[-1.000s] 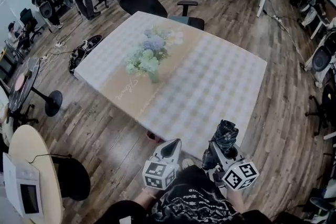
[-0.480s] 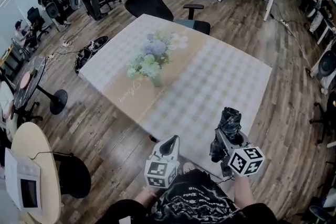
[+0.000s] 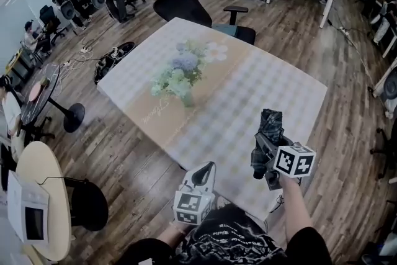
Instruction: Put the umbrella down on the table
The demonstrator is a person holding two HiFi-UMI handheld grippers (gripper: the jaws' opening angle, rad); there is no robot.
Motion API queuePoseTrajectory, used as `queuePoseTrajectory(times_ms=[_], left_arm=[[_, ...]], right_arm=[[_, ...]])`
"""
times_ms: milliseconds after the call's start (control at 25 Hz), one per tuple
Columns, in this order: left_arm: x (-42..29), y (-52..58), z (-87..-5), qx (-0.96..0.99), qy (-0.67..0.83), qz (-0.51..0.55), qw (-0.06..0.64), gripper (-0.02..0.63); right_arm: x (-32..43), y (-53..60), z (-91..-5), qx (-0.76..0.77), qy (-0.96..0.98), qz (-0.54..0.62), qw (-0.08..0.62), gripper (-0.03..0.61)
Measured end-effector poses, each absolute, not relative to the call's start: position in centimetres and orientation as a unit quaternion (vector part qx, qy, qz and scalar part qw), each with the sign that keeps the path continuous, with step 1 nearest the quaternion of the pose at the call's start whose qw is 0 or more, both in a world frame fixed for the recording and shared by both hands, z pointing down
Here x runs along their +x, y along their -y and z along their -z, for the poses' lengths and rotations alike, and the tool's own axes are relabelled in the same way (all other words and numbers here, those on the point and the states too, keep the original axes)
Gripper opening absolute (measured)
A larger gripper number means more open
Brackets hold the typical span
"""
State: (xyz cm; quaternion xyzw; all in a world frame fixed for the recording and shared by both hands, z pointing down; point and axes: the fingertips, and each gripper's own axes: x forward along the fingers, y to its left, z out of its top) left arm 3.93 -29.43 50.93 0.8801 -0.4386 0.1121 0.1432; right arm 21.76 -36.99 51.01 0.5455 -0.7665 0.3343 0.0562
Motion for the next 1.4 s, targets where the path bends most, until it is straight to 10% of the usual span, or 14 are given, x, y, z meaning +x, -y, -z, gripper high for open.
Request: queuePoseTrajectory(times_ms=[1400], left_arm=[[-1.9,36.9,-54.2,0.822,0.522,-0.136,0.183,0.018]], right_arm=[[19.4,55.1,-68.7,0.487,0.683,-0.500,0.217,0.195]])
